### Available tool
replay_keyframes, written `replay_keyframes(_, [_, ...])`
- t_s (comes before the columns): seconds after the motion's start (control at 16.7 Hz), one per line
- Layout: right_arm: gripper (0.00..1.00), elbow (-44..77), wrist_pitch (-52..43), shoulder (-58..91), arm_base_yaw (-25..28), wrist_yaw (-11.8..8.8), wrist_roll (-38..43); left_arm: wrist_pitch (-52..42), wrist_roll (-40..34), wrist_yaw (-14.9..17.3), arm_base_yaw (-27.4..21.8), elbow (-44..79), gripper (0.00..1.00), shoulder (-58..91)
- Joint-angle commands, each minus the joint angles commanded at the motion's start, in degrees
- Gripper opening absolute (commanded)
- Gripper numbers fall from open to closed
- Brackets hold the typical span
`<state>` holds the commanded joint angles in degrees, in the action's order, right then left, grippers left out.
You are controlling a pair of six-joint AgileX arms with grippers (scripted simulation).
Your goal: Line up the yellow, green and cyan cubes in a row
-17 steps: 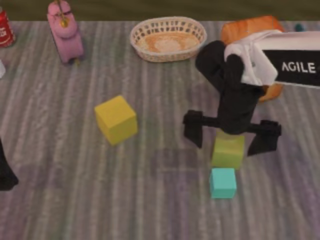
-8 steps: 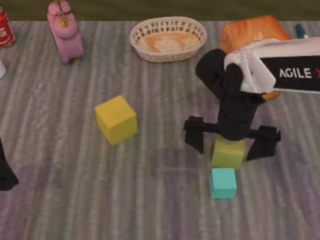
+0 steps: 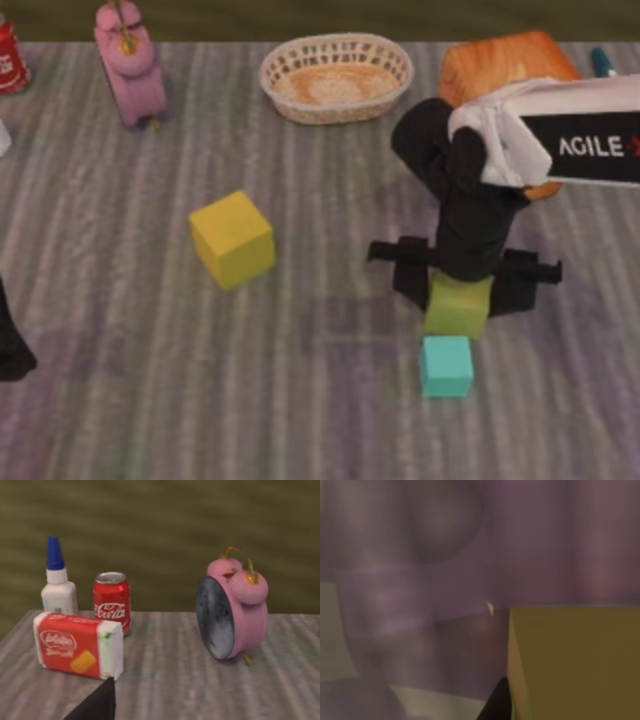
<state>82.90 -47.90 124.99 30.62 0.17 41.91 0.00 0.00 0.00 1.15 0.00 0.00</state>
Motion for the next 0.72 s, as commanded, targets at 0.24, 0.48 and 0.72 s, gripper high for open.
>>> replay_keyframes(0.24, [0.00,0.0,0.0,0.0,0.0,0.0,0.0,0.0,0.0,0.0,0.0,0.0,1.00,0.0])
replay_keyframes(0.48, [0.00,0.0,0.0,0.0,0.0,0.0,0.0,0.0,0.0,0.0,0.0,0.0,1.00,0.0])
replay_keyframes(0.72, [0.00,0.2,-0.8,-1.2,-0.2,0.6,-0.3,0.0,0.0,0.0,0.0,0.0,1.00,0.0])
